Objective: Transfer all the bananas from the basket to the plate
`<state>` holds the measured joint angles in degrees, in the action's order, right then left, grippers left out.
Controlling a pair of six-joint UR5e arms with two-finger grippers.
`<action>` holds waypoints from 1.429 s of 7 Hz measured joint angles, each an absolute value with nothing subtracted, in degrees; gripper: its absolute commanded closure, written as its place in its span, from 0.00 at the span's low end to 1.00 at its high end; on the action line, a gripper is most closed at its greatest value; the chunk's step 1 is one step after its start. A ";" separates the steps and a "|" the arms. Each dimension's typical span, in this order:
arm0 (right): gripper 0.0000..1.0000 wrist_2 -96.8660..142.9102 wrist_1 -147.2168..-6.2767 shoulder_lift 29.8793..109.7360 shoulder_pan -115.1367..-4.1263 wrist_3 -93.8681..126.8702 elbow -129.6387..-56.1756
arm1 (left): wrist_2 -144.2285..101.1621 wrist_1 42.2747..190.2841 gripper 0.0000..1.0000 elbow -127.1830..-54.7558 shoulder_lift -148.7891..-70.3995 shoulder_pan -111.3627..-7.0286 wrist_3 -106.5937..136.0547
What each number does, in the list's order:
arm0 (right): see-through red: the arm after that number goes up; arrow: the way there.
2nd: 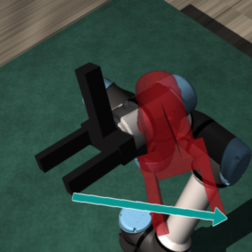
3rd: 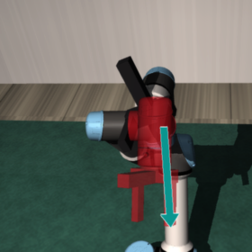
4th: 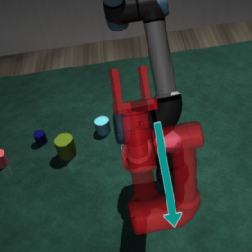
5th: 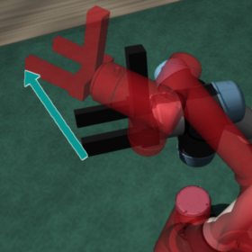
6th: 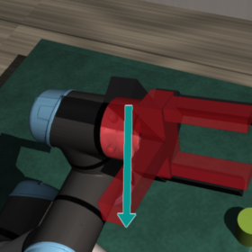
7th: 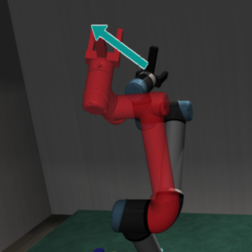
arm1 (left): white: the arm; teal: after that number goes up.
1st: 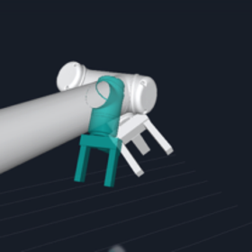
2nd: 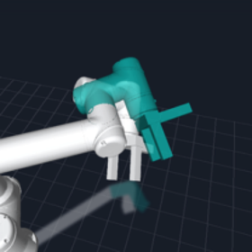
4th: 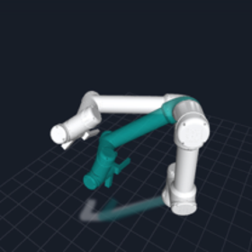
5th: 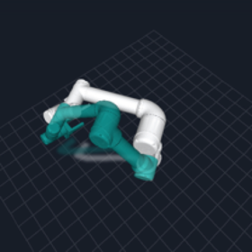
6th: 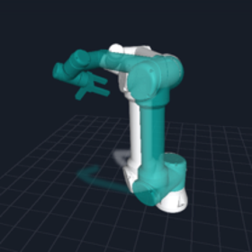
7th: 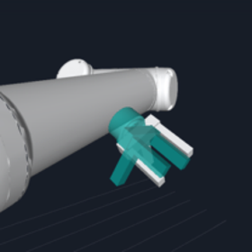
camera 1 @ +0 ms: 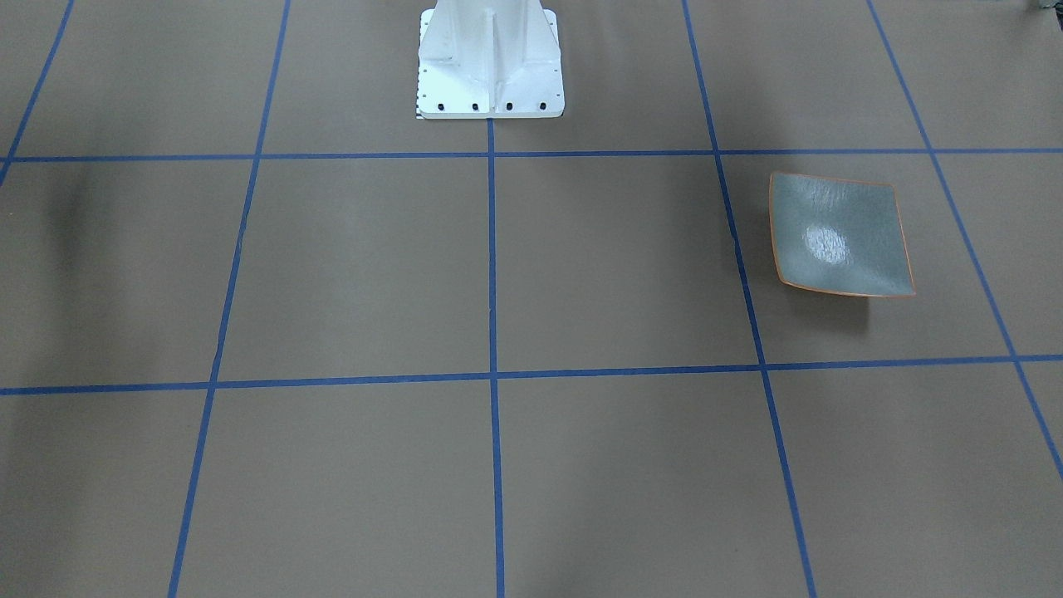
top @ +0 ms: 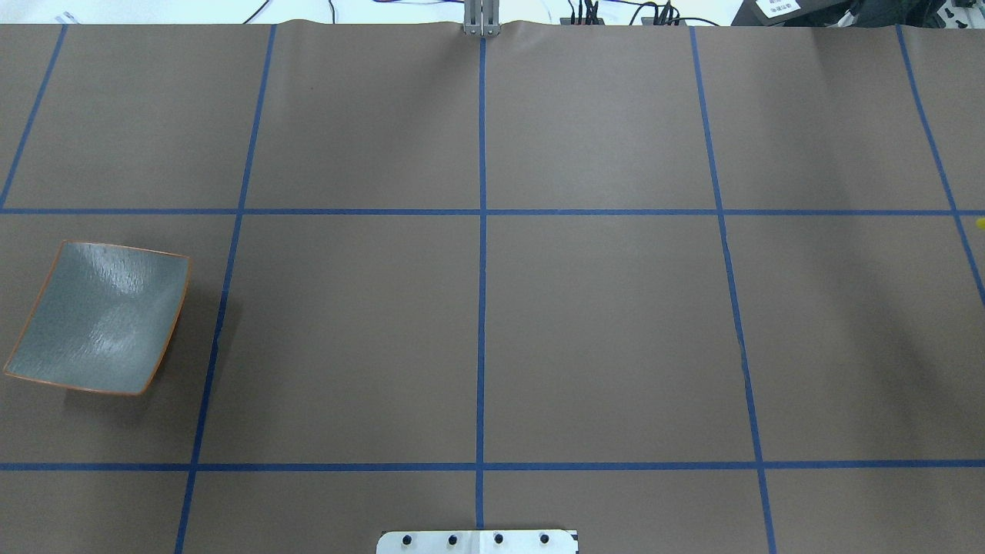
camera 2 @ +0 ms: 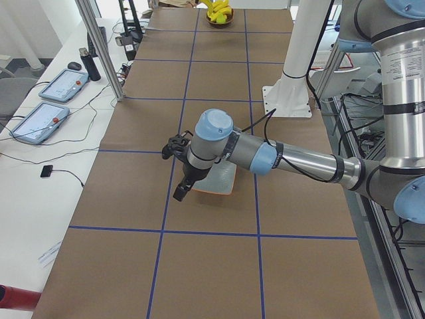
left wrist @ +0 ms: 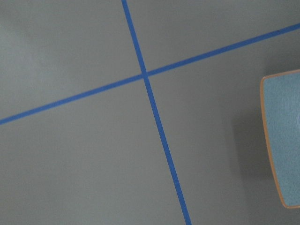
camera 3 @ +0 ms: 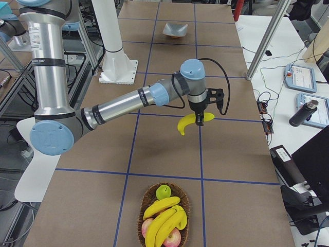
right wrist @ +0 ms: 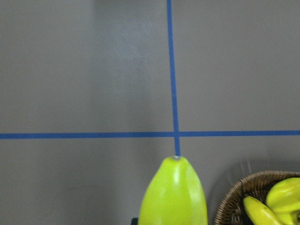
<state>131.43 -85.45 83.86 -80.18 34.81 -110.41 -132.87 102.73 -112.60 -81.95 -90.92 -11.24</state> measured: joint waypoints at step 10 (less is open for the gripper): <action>1.00 128.63 -92.43 54.69 -59.48 87.86 -110.69 | -138.02 122.28 0.00 -112.68 -109.95 -63.03 46.84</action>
<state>128.63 -92.43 54.69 -59.48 87.86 -110.69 -138.02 122.28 -112.68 -109.95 -63.03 46.84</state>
